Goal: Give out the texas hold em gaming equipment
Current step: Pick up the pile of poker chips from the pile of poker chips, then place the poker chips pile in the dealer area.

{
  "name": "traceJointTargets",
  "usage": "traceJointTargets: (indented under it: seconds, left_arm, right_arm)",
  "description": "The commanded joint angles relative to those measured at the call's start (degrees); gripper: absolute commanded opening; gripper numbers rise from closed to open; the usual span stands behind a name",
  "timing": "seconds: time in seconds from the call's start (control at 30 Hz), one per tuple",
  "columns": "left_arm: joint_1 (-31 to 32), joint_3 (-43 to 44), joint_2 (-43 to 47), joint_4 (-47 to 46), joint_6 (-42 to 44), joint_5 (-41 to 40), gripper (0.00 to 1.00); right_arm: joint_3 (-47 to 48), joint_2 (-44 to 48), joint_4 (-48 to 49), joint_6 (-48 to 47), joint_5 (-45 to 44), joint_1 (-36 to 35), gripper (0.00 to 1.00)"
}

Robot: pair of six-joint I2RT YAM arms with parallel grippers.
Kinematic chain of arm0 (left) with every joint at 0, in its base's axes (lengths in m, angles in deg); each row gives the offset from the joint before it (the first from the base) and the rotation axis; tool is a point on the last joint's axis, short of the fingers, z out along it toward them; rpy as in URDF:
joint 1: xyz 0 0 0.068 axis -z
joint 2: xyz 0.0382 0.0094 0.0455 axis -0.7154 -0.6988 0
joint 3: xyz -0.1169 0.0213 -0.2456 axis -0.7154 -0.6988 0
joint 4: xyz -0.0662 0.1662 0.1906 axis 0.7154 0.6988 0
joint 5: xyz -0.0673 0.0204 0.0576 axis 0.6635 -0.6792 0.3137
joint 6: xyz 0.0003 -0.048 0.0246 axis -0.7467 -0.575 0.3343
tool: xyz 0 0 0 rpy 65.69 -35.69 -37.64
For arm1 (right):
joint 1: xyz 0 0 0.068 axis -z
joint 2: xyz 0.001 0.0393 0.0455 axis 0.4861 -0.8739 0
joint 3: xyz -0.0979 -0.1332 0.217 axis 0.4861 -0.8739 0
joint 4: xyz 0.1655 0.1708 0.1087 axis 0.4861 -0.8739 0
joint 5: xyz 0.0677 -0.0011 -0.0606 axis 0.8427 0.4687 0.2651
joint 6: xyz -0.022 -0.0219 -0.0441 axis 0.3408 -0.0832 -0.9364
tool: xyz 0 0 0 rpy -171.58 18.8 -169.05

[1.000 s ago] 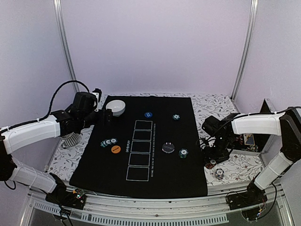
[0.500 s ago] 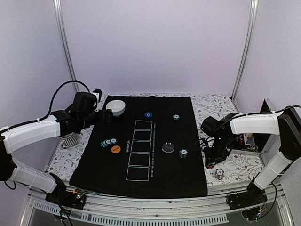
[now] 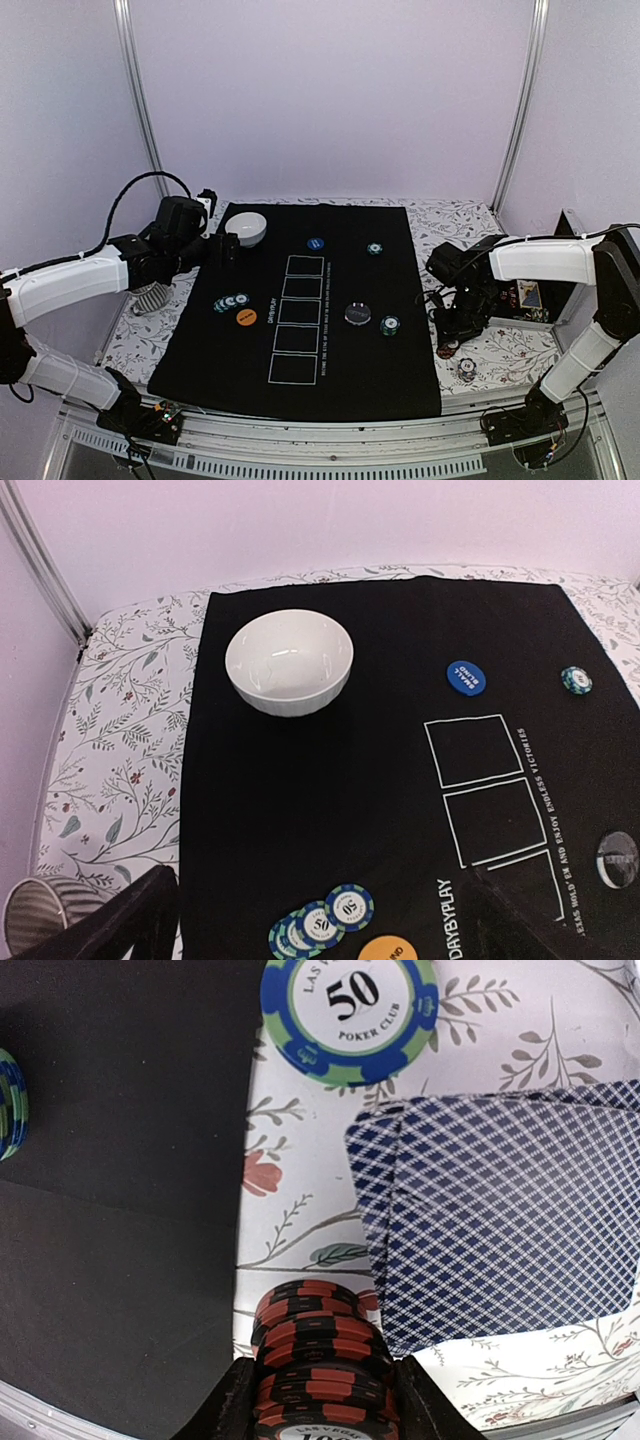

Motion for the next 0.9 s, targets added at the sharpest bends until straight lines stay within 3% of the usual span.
traceJointTargets:
  seconds: [0.0,0.1,0.2,0.3,0.5,0.6,0.73,0.87]
  left_arm:
    - [0.65,-0.74,-0.08,-0.31,0.88,-0.24,0.98]
    - [0.7,-0.87,-0.01,-0.24,0.89,-0.34,0.98]
    - [0.7,-0.87,0.09,-0.23,0.89,-0.35,0.98]
    - [0.7,-0.87,0.24,-0.07,1.02,-0.49,0.98]
    - [0.7,-0.95,0.62,-0.18,1.03,-0.95,0.98]
    - [0.7,-1.08,0.62,-0.32,0.74,-0.89,0.98]
    - [0.7,-1.09,0.45,-0.72,0.63,-0.39,0.98]
    - [0.7,-0.95,0.65,-0.53,0.63,-0.22,0.98]
  right_arm:
    - [0.2,0.88,-0.48,0.17,-0.26,-0.34,0.42]
    - [0.03,0.61,-0.31,0.0,-0.21,-0.38,0.36]
    - [0.69,0.82,-1.17,-0.25,-0.43,-0.37,0.15]
    - [3.57,1.93,-3.97,-0.66,-1.73,-0.39,0.05]
    - [12.29,3.89,-8.06,-2.01,0.73,-1.97,0.03]
    - [16.05,2.19,-6.33,-2.92,3.2,-7.57,0.03]
    - [23.82,-7.11,-3.91,-4.53,4.34,-17.2,0.03]
    - [31.8,-17.01,-3.19,-7.53,3.6,-21.79,0.03]
